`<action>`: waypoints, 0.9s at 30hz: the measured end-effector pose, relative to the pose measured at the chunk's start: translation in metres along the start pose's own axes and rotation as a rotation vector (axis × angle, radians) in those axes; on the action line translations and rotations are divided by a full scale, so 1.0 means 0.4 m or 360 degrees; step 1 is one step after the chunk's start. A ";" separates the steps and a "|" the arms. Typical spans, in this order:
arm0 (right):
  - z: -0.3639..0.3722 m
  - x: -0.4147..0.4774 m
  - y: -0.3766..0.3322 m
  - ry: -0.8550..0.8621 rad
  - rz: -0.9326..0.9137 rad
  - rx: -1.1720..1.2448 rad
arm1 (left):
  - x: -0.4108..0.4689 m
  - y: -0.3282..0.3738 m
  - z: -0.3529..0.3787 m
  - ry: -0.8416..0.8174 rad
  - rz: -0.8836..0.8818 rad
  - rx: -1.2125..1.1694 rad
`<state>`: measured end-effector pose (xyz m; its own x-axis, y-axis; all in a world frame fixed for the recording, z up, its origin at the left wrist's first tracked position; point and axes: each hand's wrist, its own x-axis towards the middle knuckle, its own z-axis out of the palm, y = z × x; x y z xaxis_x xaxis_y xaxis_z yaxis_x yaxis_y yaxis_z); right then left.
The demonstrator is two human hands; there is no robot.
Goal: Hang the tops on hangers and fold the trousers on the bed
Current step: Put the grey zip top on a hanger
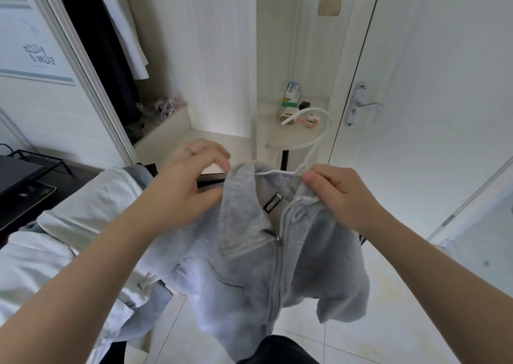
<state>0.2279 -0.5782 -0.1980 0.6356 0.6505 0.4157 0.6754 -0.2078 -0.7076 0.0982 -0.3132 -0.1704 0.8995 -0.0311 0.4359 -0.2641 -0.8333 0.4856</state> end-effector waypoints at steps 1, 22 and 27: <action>-0.002 0.006 -0.008 0.0020 -0.0023 -0.0008 | 0.004 -0.002 0.006 -0.0063 -0.0091 -0.0079; -0.095 -0.019 0.175 -0.0210 0.0775 -0.0317 | -0.003 -0.185 -0.035 0.0202 -0.0032 0.0304; -0.111 0.003 0.166 -0.0017 0.0811 -0.0060 | -0.014 -0.204 -0.020 0.0172 0.0039 0.0252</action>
<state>0.2901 -0.6238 -0.2190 0.8840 0.4672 0.0173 0.2938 -0.5265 -0.7978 0.1119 -0.2405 -0.2065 0.8485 -0.0004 0.5292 -0.2199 -0.9098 0.3519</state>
